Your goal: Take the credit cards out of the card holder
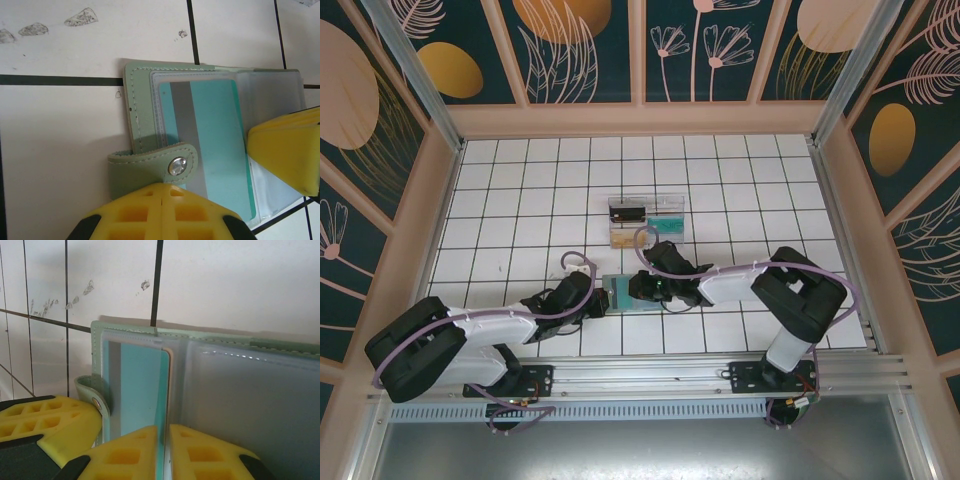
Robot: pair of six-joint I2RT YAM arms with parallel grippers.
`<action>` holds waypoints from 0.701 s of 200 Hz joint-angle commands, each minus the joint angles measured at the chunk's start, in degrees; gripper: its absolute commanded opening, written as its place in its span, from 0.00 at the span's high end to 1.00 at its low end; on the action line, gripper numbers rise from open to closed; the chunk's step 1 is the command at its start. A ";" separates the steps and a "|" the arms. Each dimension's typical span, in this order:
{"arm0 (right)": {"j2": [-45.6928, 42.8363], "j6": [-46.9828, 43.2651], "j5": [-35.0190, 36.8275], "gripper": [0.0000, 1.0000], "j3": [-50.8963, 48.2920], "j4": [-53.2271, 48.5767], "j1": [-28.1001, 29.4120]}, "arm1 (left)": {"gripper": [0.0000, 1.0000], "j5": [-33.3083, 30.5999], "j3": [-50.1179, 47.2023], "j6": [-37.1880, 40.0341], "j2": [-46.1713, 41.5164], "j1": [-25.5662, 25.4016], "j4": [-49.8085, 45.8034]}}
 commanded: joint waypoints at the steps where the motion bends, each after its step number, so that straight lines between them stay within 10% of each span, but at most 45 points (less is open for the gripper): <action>1: 1.64 -0.33 -0.50 0.85 1.38 -2.65 0.24 | 1.00 0.22 -0.28 -0.57 0.52 0.25 -0.32; 140: 0.22 0.43 -0.57 1.00 -0.04 -1.96 -0.35 | 1.00 0.58 -0.54 -0.68 0.88 0.28 0.25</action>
